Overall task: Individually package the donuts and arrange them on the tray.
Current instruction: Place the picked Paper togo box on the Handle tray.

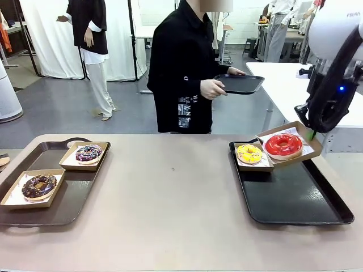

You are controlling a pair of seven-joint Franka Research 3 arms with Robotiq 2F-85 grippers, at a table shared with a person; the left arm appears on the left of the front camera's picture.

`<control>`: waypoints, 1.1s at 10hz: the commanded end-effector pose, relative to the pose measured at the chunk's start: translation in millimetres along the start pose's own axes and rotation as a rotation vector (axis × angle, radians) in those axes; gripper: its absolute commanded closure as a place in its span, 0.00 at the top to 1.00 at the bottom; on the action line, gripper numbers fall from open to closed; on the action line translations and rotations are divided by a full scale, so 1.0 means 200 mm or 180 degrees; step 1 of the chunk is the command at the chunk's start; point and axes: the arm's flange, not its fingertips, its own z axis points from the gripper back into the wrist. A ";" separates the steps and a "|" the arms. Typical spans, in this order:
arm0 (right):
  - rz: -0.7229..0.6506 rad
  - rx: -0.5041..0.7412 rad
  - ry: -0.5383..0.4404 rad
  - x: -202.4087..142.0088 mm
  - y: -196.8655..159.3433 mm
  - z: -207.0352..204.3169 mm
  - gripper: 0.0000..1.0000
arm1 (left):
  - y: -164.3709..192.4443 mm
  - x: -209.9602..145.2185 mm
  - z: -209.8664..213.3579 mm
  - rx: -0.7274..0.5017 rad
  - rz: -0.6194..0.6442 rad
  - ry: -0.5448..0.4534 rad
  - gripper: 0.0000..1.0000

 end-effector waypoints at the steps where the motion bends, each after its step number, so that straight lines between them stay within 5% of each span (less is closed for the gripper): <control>1: 0.0032 -0.0132 -0.0136 -0.07 -0.04 -0.13 0.01 | -0.01 0.00 0.01 -0.0002 0.0021 -0.0012 1.00; 11: -0.0060 -0.0183 0.0166 -0.04 -0.29 -0.65 0.01 | -0.01 0.00 0.01 -0.0002 0.0021 -0.0012 1.00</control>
